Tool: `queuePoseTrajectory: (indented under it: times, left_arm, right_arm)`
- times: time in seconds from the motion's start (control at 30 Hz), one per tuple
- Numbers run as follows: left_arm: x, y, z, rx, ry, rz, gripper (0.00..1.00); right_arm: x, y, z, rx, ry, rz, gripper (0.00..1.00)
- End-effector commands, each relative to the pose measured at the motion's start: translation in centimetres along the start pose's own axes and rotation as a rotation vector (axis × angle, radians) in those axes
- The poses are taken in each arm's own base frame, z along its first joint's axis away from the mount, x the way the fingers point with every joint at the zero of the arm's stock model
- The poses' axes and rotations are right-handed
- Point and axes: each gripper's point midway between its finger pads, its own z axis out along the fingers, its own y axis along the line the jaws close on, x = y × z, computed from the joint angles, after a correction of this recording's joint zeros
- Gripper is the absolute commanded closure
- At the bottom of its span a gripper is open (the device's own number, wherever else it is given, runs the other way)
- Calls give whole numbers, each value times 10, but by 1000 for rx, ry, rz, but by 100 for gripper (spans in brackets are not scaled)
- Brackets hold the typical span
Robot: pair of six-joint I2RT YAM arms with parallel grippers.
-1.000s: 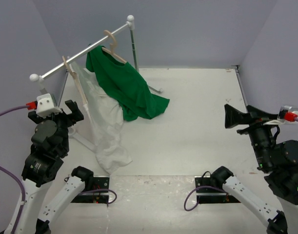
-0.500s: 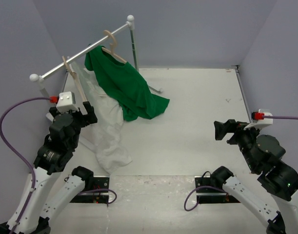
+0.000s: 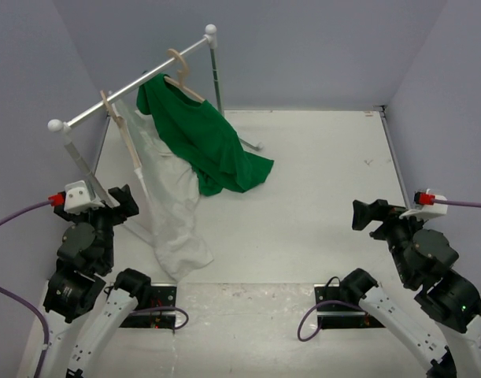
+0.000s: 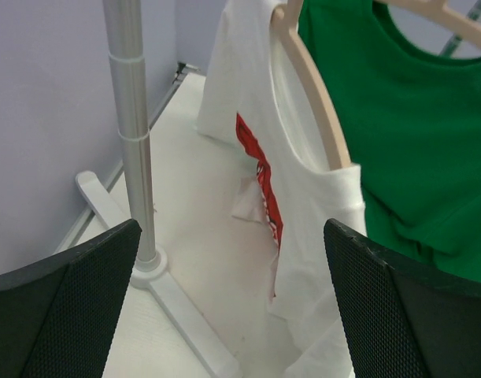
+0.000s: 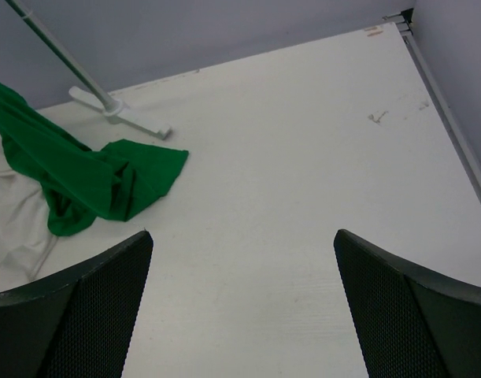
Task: Place the t-shirt on the hanger
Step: Reset both arms
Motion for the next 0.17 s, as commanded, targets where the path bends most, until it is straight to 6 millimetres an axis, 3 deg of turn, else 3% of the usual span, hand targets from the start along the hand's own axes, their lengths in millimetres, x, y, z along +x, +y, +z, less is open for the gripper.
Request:
queuePoseTrajectory:
  times: [0.0, 0.13]
  left_arm:
    - [4, 2, 4, -18, -5, 7, 0]
    - [4, 0, 5, -14, -3, 9, 0]
  right_arm:
    - [-4, -5, 4, 42, -31, 27, 1]
    - [-2, -6, 6, 53, -34, 33, 1]
